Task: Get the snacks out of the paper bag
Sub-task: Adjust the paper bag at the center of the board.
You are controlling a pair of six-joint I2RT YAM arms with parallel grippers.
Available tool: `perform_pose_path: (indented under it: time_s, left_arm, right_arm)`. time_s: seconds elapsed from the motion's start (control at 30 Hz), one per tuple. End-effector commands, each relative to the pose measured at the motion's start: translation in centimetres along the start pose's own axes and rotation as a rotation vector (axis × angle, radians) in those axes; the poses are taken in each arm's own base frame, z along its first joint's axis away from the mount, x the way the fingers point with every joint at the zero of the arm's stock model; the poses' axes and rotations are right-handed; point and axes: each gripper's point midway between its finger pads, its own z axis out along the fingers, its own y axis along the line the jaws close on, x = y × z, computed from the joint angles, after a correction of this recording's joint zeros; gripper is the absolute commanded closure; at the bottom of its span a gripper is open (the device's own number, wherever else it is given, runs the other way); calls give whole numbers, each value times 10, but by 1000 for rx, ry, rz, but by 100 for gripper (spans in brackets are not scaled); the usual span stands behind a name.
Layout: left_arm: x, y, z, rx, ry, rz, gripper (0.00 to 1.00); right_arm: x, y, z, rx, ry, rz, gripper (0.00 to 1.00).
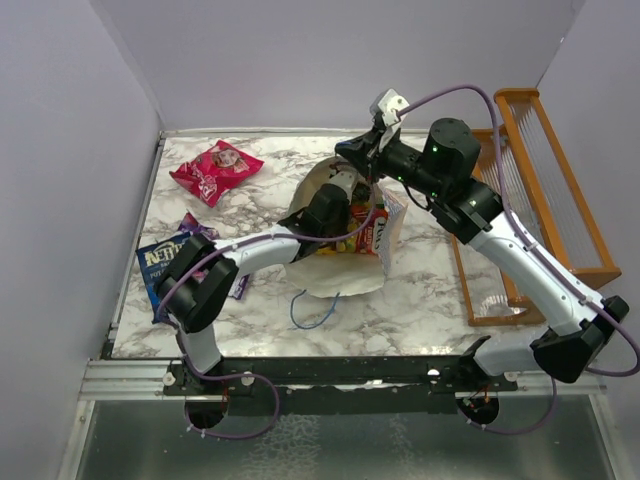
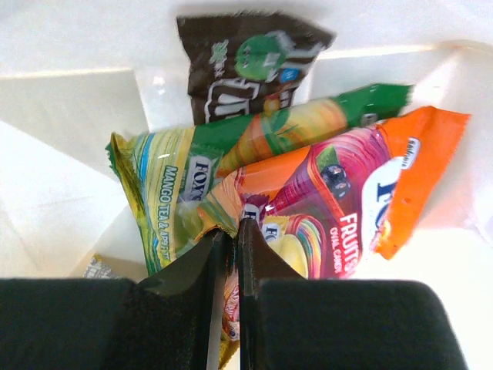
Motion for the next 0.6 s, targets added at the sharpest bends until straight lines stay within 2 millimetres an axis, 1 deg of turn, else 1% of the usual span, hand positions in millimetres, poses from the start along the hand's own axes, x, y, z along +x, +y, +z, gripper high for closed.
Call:
perform_pose_path:
  time_s: [0.0, 0.03, 0.1, 0.2, 0.33, 0.43, 0.57]
  left_arm:
    - [-42, -37, -44, 165, -88, -5, 100]
    - [-46, -43, -52, 193, -95, 5, 100]
    - [-45, -54, -66, 228, -97, 31, 100]
    - [-47, -61, -87, 247, -110, 51, 100]
    - [-55, -65, -109, 271, -129, 48, 100]
    - [-60, -63, -124, 274, -141, 43, 100]
    - [-77, -63, -151, 304, -190, 25, 100]
  right_arm:
    - [-24, -26, -13, 163, -68, -43, 98]
    - [-23, -30, -14, 189, -66, -42, 98]
    - [-21, -40, -16, 249, -58, -31, 98]
    - [-18, -42, -16, 262, -47, -36, 98]
    - [-16, -43, -16, 267, -42, -41, 98]
    - [-18, -47, -18, 286, -43, -39, 98]
    - [-17, -54, -22, 334, -39, -25, 98]
